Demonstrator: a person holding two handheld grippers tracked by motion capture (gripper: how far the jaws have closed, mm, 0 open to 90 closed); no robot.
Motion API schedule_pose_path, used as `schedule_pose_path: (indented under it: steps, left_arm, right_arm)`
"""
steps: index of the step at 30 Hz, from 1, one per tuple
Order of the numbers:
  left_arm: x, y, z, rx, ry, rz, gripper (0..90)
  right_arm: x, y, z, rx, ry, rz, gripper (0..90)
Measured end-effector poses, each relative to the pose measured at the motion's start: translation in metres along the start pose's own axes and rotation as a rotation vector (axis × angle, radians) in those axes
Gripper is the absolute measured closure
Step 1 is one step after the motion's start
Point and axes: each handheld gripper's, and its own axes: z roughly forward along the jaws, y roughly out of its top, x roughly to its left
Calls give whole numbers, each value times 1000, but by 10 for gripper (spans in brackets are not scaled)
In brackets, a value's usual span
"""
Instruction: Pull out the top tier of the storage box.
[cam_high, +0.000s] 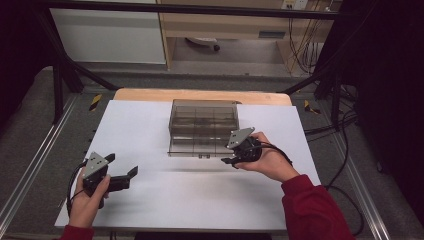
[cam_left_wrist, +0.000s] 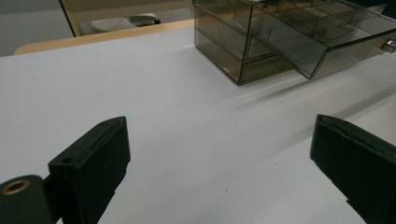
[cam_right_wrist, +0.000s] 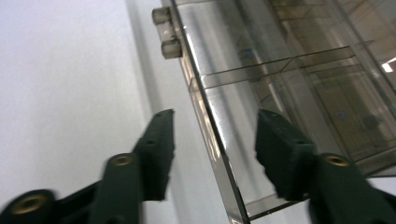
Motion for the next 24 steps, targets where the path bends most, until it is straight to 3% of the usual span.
schedule_pose_path:
  steps: [3, 6, 11, 15, 17, 20, 24]
  left_arm:
    - [0, 0, 0, -3, 0, 0, 51]
    - [1, 0, -1, -16, 12, -4, 51]
    - [3, 1, -4, -42, 29, -13, 48]
    - [7, 1, -4, -55, 46, -34, 47]
    - [8, 1, -4, -52, 47, -38, 49]
    - [7, 1, -5, -51, 50, -32, 49]
    - [6, 1, -4, -48, 42, -31, 44]
  right_arm:
    - [4, 0, -4, -41, -54, 40, 291]
    - [6, -1, -8, -94, -122, 125, 199]
    - [12, -1, -21, -201, -208, 242, 142]
    - [15, -2, -33, -282, -273, 306, 125]
    - [14, -1, -38, -256, -290, 324, 101]
    - [12, -4, -45, -293, -335, 397, 87]
    - [10, -9, -49, -292, -388, 439, 69]
